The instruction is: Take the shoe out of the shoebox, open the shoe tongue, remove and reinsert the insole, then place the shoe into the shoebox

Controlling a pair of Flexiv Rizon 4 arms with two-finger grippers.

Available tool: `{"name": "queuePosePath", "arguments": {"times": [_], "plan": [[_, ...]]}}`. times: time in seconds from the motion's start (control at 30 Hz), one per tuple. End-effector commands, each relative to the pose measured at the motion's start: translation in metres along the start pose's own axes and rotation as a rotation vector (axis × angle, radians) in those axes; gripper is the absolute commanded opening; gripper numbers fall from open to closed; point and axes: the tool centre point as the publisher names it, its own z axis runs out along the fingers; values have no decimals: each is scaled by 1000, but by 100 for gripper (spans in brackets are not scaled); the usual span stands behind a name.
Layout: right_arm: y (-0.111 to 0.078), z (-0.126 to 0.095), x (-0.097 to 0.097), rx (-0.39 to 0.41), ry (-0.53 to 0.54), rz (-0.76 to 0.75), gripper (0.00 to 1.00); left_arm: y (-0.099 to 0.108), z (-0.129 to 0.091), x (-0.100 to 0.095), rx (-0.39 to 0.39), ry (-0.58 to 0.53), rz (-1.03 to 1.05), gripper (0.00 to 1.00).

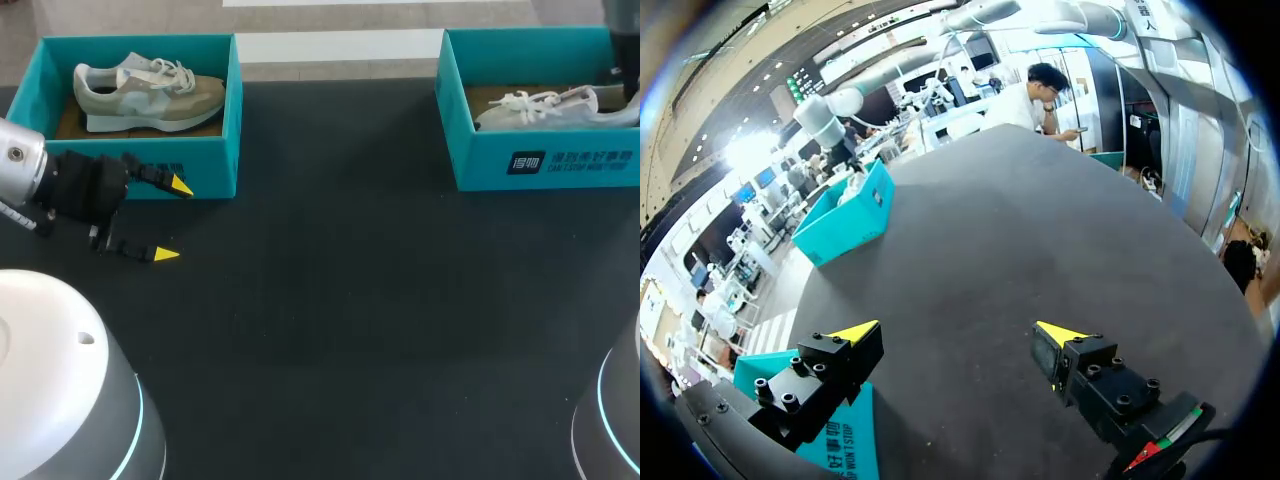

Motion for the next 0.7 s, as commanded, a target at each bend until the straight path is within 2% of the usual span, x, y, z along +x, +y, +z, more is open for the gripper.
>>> {"name": "queuePosePath", "arguments": {"times": [0.03,0.3,0.63,0.67,0.7], "plan": [[-3,9,3,-4,-5,0,0,0,0,0,-2,2,0,100],[-6,28,13,12,-13,-4,0,0,0,0,-2,2,0,100],[-16,51,10,38,-41,29,0,0,0,0,-2,2,0,100],[-16,52,10,38,-41,28,6,0,0,0,-2,2,0,100],[-16,52,10,38,-41,23,18,0,0,0,-2,2,0,100]]}}
